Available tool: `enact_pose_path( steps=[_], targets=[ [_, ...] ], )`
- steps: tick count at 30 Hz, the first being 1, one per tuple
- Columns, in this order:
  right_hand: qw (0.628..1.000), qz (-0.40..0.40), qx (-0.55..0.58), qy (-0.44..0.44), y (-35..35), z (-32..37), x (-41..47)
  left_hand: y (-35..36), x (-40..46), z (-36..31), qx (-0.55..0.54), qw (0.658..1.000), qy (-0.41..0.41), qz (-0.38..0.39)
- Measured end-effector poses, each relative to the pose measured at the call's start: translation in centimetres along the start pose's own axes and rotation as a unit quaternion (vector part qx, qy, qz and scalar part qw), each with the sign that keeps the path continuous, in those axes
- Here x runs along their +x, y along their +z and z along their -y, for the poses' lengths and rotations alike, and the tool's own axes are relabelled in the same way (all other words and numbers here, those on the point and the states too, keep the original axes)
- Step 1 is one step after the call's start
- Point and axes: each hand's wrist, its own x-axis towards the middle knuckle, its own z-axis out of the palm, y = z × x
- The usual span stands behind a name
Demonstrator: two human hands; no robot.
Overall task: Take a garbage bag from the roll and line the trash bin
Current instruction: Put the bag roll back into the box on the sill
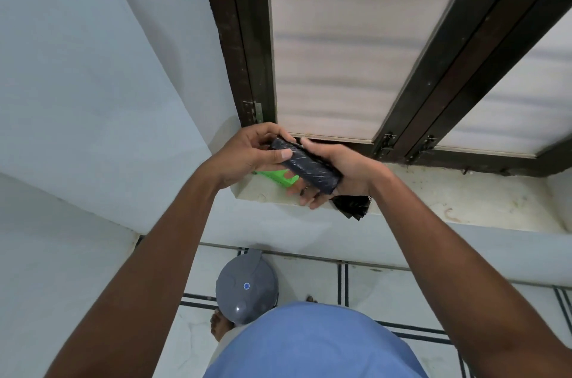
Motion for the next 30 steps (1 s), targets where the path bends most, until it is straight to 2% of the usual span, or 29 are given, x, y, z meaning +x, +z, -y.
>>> enact_pose_path(
  steps=[3, 6, 8, 10, 13, 16, 19, 23, 26, 28, 30],
  targets=[
    [0.999, -0.019, 0.016, -0.036, 0.4, -0.8, 1.1, -0.5, 0.7, 0.8, 0.014, 0.999, 0.007, -0.045],
    [0.995, -0.075, 0.023, -0.062, 0.5, -1.8, 2.6, -0.4, 2.1, 3.0, -0.008, 0.988, -0.02, -0.155],
    [0.989, -0.128, 0.019, -0.065, 0.5, -2.6, 3.3, -0.2, 3.2, 4.7, 0.008, 0.965, -0.078, -0.249],
    [0.983, -0.171, 0.014, -0.064, 0.3, -3.3, 3.6, -0.2, 4.4, 7.1, 0.093, 0.935, -0.165, -0.299],
    [0.976, -0.204, 0.032, -0.068, 0.2, -4.5, 3.5, 1.0, 5.2, 9.6, 0.209, 0.893, -0.274, -0.288],
    [0.969, -0.232, 0.042, -0.074, 0.0, -5.7, 3.0, 2.7, 6.7, 10.7, 0.202, 0.881, -0.298, -0.306],
    [0.965, -0.247, 0.055, -0.074, -0.5, -6.4, 2.2, 3.1, 9.7, 12.3, 0.162, 0.871, -0.286, -0.364],
    [0.961, -0.263, 0.047, -0.076, -1.4, -6.9, 1.2, 3.5, 10.8, 12.6, 0.264, 0.859, -0.23, -0.374],
    [0.956, -0.276, 0.054, -0.084, -2.1, -7.1, 0.6, 3.8, 10.3, 12.5, 0.296, 0.852, -0.195, -0.384],
    [0.955, -0.28, 0.058, -0.084, -2.2, -7.3, 0.7, 3.5, 10.5, 13.5, 0.235, 0.868, -0.228, -0.372],
    [0.955, -0.282, 0.051, -0.078, -1.8, -7.6, 1.0, 3.2, 11.0, 14.5, 0.082, 0.881, -0.267, -0.382]
  ],
)
